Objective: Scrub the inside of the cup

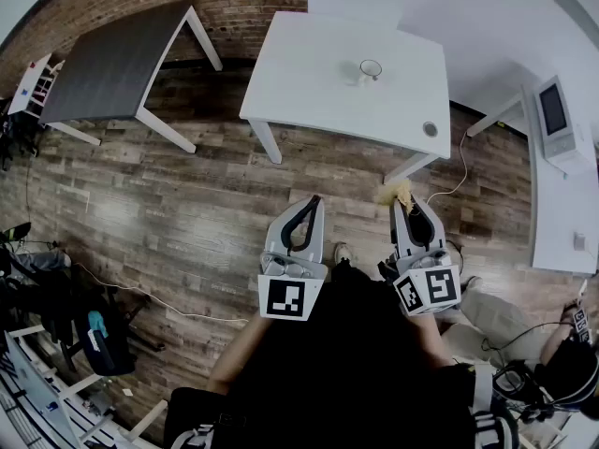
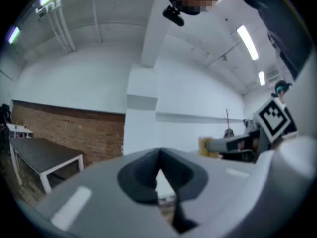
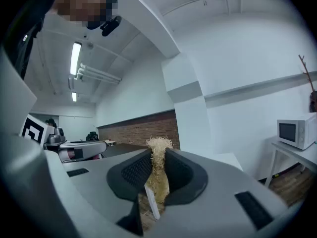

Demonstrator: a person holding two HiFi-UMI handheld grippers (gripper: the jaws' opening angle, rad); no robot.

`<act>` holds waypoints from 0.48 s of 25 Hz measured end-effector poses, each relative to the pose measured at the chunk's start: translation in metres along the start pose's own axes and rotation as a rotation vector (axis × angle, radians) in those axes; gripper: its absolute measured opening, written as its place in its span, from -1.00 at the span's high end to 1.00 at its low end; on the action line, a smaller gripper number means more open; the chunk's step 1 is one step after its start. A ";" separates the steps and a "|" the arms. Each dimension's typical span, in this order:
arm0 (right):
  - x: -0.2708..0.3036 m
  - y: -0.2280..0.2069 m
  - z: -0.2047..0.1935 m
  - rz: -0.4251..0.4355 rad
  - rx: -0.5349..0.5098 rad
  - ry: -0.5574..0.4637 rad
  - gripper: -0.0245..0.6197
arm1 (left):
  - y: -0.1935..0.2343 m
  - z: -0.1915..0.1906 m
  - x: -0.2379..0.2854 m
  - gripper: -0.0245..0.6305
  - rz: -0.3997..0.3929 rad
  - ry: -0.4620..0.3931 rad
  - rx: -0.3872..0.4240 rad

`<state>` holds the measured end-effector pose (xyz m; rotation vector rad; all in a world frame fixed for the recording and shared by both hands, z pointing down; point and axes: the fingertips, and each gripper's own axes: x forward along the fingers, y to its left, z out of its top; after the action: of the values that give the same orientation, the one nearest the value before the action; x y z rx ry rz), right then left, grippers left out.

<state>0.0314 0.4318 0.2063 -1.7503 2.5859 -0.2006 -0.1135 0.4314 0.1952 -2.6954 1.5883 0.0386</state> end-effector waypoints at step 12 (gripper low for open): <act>-0.001 -0.001 0.001 0.010 -0.006 0.005 0.72 | -0.008 0.000 0.003 0.92 -0.015 -0.003 0.014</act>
<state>0.0327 0.4326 0.2054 -1.7406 2.6008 -0.1980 -0.1054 0.4327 0.1951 -2.6946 1.5616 0.0310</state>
